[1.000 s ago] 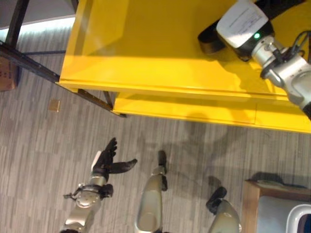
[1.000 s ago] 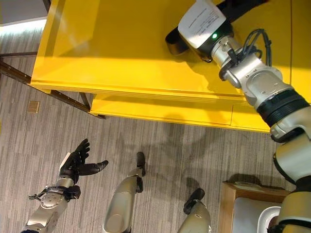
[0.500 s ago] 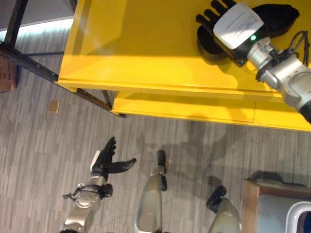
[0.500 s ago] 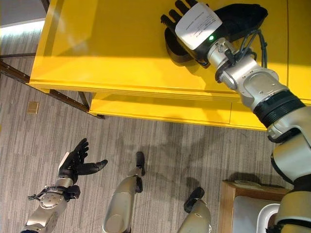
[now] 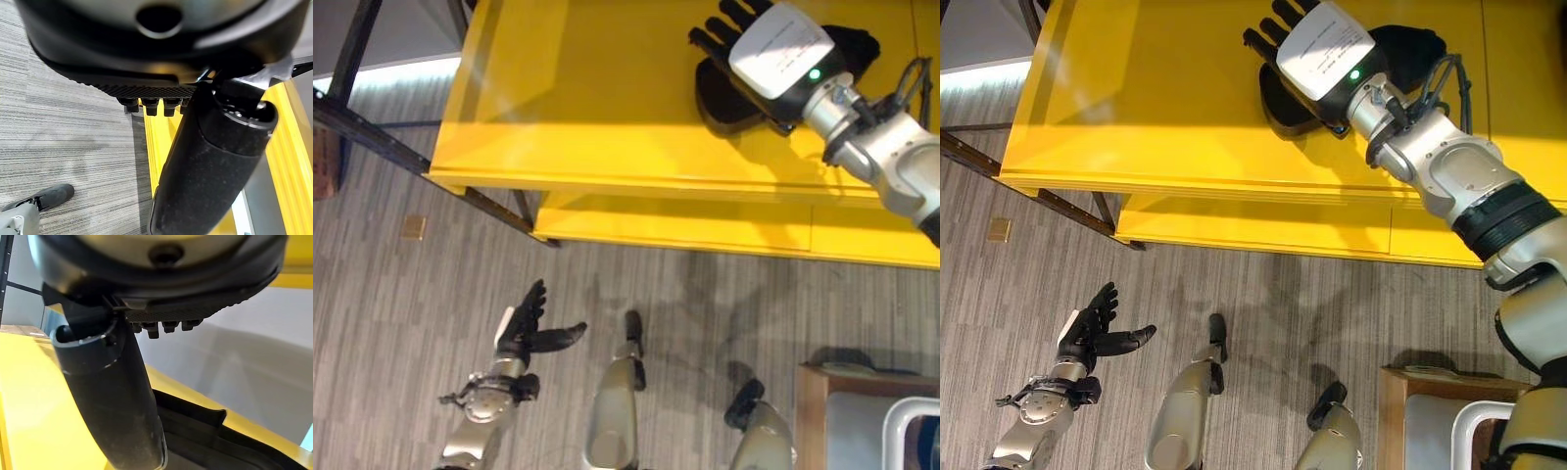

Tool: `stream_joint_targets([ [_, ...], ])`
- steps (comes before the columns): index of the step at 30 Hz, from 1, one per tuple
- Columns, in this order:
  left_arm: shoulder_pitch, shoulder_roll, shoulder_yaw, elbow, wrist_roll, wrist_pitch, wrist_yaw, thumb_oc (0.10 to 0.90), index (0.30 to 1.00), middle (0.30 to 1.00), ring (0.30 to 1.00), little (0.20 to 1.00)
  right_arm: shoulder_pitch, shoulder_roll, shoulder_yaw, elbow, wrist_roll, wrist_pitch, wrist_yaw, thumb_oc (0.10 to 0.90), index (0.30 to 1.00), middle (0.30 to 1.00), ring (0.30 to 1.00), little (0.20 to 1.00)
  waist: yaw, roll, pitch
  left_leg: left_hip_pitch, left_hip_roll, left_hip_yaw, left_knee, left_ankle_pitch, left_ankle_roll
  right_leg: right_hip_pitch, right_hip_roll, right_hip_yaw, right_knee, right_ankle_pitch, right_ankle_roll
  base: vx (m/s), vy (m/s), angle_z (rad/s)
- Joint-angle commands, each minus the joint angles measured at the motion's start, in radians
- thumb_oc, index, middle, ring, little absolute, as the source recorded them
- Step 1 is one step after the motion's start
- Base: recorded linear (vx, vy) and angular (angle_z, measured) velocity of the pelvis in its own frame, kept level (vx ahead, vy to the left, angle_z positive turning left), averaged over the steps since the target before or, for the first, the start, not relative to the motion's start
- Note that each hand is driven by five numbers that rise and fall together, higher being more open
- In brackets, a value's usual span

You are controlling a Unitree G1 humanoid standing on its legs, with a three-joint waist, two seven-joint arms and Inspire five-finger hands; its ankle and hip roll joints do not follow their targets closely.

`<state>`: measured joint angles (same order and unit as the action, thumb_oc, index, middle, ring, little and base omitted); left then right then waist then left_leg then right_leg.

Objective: Move parts from the plastic box to the shelf.

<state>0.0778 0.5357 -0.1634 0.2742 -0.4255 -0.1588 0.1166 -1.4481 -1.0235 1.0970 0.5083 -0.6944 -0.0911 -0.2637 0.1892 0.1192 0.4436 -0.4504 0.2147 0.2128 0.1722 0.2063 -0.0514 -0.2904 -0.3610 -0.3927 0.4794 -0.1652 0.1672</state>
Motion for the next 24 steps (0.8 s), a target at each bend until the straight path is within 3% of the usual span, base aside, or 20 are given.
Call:
stream_joint_targets([
  [1,-0.008,0.053,0.022,-0.038,-0.007,-0.064,0.003,0.900,1.000,1.000,1.000,1.000,-0.075,-0.036,-0.059,-0.071,0.029,0.024,-0.036,0.900,1.000,1.000,1.000,1.000,0.015,-0.057,-0.049,0.031,0.099,-0.036,0.118,-0.091,-0.109,0.031,0.049,0.037,-0.104,0.072,-0.028,0.00,0.000,0.00],
  [10,-0.001,0.038,0.040,-0.040,-0.001,-0.063,0.003,0.900,1.000,1.000,1.000,1.000,0.063,-0.051,-0.194,-0.170,0.133,0.007,-0.016,0.900,1.000,1.000,1.000,1.000,0.002,-0.074,-0.055,0.054,0.102,-0.031,0.116,-0.096,-0.108,0.054,0.052,0.039,-0.120,0.078,-0.026,0.00,0.000,0.00],
  [14,0.006,0.012,0.064,-0.053,-0.004,-0.062,0.011,0.900,1.000,1.000,1.000,1.000,0.267,-0.002,-0.434,-0.258,0.297,-0.006,-0.049,0.900,1.000,1.000,1.000,1.000,-0.015,-0.079,-0.055,0.069,0.105,-0.014,0.103,-0.078,-0.095,0.073,0.058,0.032,-0.151,0.105,-0.035,-0.02,0.005,0.00],
  [15,0.008,0.011,0.067,-0.056,-0.005,-0.061,0.013,0.900,1.000,1.000,1.000,1.000,0.308,0.012,-0.477,-0.278,0.320,-0.010,-0.049,0.900,1.000,1.000,1.000,1.000,-0.017,-0.084,-0.059,0.085,0.104,-0.020,0.100,-0.095,-0.109,0.088,0.059,0.040,-0.156,0.091,-0.025,0.00,0.000,0.00],
  [17,0.011,-0.002,0.082,-0.073,-0.009,-0.059,0.019,0.900,1.000,1.000,1.000,1.000,0.389,0.037,-0.557,-0.335,0.356,-0.017,-0.059,0.900,1.000,1.000,1.000,1.000,-0.025,-0.085,-0.063,0.086,0.106,-0.008,0.088,-0.074,-0.096,0.091,0.061,0.033,-0.179,0.118,-0.032,-0.03,0.016,-0.06],
  [24,0.039,-0.012,0.132,-0.154,-0.006,-0.063,0.031,0.900,1.000,1.000,1.000,1.000,0.669,0.153,-0.772,-0.493,0.478,-0.069,-0.068,0.900,1.000,1.000,1.000,1.000,-0.040,-0.103,-0.095,0.139,0.098,0.006,0.034,-0.056,-0.103,0.147,0.071,0.025,-0.259,0.151,-0.019,0.01,0.007,-0.04],
])
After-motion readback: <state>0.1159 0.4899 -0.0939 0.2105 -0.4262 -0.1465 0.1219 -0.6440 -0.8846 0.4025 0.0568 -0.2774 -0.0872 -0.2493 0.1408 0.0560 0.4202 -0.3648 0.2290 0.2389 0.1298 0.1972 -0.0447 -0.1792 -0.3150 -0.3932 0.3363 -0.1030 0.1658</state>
